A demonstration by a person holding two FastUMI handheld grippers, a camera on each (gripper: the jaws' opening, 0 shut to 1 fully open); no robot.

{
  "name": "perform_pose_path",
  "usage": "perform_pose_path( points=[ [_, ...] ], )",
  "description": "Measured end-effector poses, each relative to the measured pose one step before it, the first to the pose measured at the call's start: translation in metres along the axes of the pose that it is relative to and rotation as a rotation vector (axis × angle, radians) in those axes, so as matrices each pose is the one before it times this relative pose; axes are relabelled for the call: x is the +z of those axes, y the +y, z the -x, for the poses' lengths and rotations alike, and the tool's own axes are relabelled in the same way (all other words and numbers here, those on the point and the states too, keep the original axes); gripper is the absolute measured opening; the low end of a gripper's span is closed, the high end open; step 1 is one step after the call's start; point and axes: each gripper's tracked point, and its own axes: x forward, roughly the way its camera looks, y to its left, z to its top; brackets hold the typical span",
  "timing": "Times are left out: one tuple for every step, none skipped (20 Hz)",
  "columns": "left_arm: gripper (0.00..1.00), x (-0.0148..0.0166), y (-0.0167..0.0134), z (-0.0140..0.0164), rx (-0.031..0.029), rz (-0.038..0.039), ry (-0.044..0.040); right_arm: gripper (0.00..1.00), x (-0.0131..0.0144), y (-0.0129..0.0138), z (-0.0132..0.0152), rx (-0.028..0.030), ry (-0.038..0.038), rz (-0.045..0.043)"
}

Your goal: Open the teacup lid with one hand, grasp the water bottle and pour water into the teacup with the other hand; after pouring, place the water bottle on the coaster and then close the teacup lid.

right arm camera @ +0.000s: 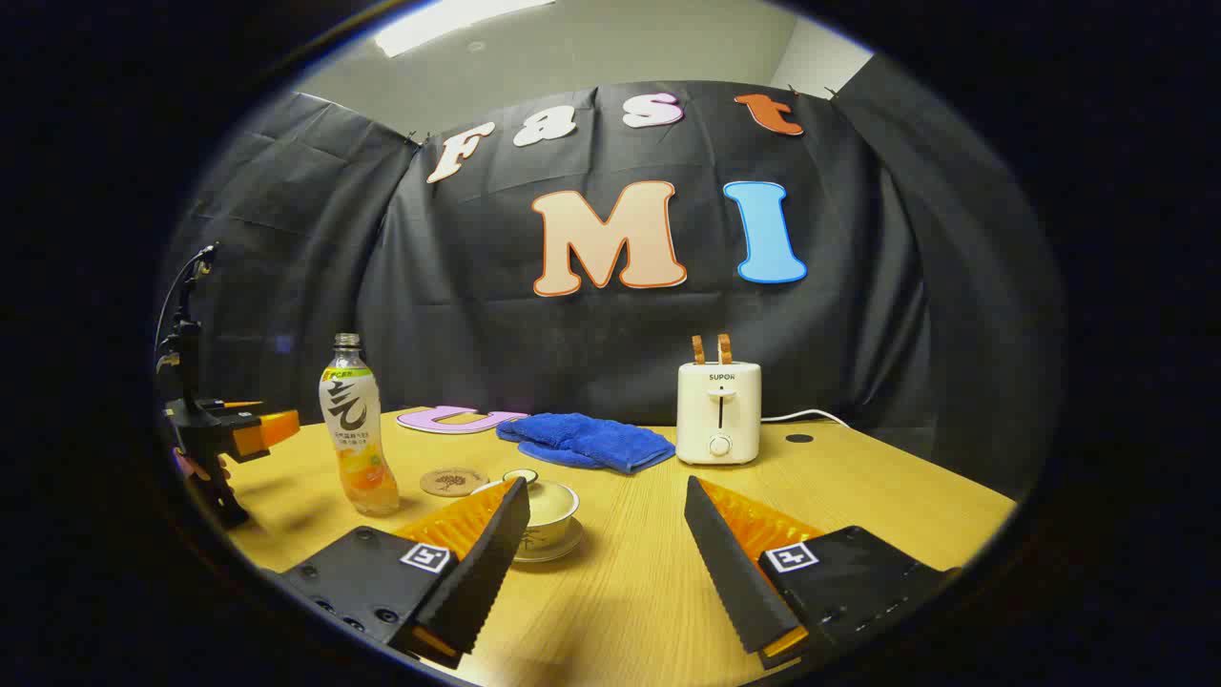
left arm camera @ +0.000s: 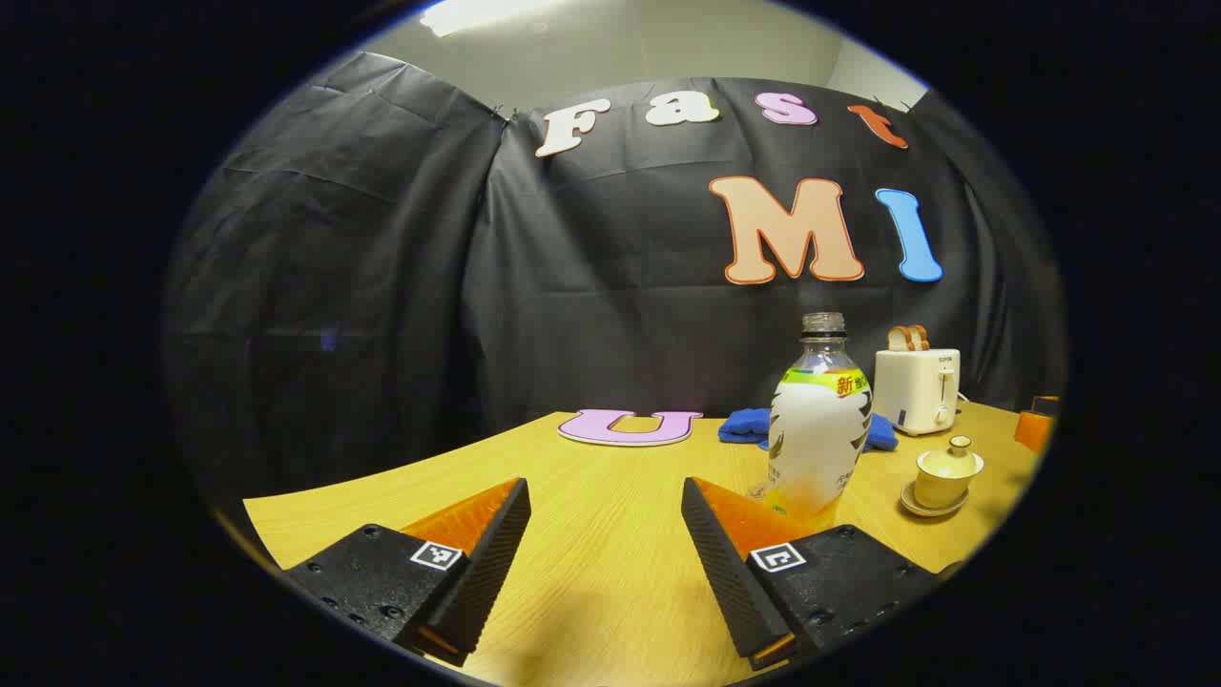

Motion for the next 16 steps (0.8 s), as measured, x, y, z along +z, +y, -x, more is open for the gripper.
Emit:
perform_pose_path(
  points=[
    [0.93,0.00059,-0.00003,0.00019,-0.00448,0.00026,-0.00144,1.00,0.00033,-0.00075,0.00012,-0.00499,-0.00027,0.00056],
    [0.93,-0.00010,0.00127,-0.00057,-0.00042,-0.00093,0.00119,1.00,0.00003,-0.00098,-0.00033,-0.00424,-0.00098,0.00017],
    [0.93,0.00024,-0.00036,0.00043,-0.00017,-0.00005,-0.00094,1.00,-0.00013,-0.00039,-0.00007,-0.00247,0.00030,-0.00011],
    [0.93,-0.00007,-0.00096,-0.00062,0.00004,-0.00051,0.00112,1.00,-0.00044,0.00003,0.00031,-0.00169,-0.00075,0.00051],
    [0.93,0.00044,-0.00016,-0.00009,0.00006,0.00009,-0.00018,1.00,0.00012,0.00014,-0.00040,-0.00051,0.00025,-0.00013],
    [0.93,0.00013,-0.00001,0.00005,0.00005,0.00001,0.00044,1.00,0.00016,-0.00026,-0.00044,-0.00016,-0.00040,0.00008],
    [0.93,0.00014,-0.00020,0.00010,0.00148,-0.00019,0.00026,1.00,0.00013,0.00006,-0.00038,-0.00017,0.00011,0.00001],
    [0.93,-0.00020,-0.00014,-0.00022,0.00131,0.00004,0.00031,1.00,-0.00022,0.00002,0.00058,-0.00006,-0.00034,-0.00006],
    [0.93,-0.00020,-0.00018,-0.00015,0.00026,0.00028,-0.00004,1.00,0.00020,0.00014,-0.00022,0.00006,-0.00015,0.00025],
    [0.93,-0.00024,0.00020,0.00003,0.00006,0.00016,0.00012,1.00,-0.00032,0.00015,0.00019,-0.00001,-0.00002,-0.00009],
    [0.93,0.00020,-0.00011,0.00009,-0.00012,0.00017,0.00003,1.00,0.00064,-0.00028,-0.00003,-0.00001,-0.00011,0.00001],
    [0.93,-0.00060,-0.00025,0.00069,0.00006,0.00022,-0.00024,1.00,-0.00060,0.00031,-0.00003,-0.00001,-0.00009,-0.00004],
    [0.93,-0.00007,0.00021,-0.00051,0.00005,0.00016,0.00015,1.00,0.00012,0.00000,-0.00007,0.00012,0.00002,0.00018],
    [0.93,-0.00014,0.00008,0.00016,-0.00006,0.00013,0.00002,1.00,0.00029,-0.00017,0.00013,0.00010,0.00010,-0.00010],
    [0.93,0.00075,-0.00058,0.00011,0.00009,0.00003,-0.00012,1.00,0.00032,-0.00002,0.00011,0.00011,0.00003,0.00003],
    [0.93,-0.00098,0.00036,-0.00004,0.00009,0.00005,0.00015,1.00,-0.00056,0.00001,-0.00022,0.00007,-0.00005,0.00017]
  ],
)
